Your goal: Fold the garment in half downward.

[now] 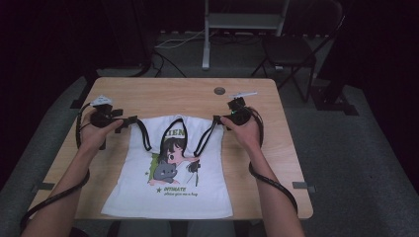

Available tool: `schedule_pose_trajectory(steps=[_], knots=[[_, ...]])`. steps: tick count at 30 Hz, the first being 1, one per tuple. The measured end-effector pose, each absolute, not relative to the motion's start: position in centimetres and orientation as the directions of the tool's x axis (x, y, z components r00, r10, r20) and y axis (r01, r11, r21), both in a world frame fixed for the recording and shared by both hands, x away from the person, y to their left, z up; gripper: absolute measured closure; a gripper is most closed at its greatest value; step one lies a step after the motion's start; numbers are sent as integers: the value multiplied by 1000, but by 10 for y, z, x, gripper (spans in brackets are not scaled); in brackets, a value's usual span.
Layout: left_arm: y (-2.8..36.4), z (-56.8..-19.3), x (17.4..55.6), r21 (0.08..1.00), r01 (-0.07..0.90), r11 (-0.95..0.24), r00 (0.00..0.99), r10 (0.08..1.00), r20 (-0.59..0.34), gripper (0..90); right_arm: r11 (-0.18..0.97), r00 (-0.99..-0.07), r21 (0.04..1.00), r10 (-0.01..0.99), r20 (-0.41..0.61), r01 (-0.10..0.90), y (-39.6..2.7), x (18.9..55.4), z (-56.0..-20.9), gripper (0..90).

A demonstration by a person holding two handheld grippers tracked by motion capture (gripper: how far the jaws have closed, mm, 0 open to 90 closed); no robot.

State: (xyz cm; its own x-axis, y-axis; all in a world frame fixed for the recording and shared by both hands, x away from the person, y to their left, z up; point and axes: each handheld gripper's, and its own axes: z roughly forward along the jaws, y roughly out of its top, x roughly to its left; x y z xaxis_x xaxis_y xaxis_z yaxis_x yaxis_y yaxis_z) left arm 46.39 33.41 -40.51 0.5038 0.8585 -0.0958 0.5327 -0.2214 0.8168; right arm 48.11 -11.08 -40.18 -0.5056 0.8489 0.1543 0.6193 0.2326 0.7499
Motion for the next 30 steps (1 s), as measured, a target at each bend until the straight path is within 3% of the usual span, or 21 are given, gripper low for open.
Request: schedule_pose_trajectory(steps=[7,15,22,30], knots=[[323,-411,479,776,576,-258,490,869,-74,208,261,-493,711,859,139,653,-97,498,-413,287],[316,-415,478,768,574,-284,505,861,-59,208,344,-503,712,864,15,612,-81,496,-423,456],[309,-421,473,750,567,-342,545,838,-30,208,391,-533,709,846,-26,587,-82,480,-425,465],[308,-425,474,745,580,-330,542,839,-50,209,403,-538,694,842,-27,597,-88,478,-430,466]])
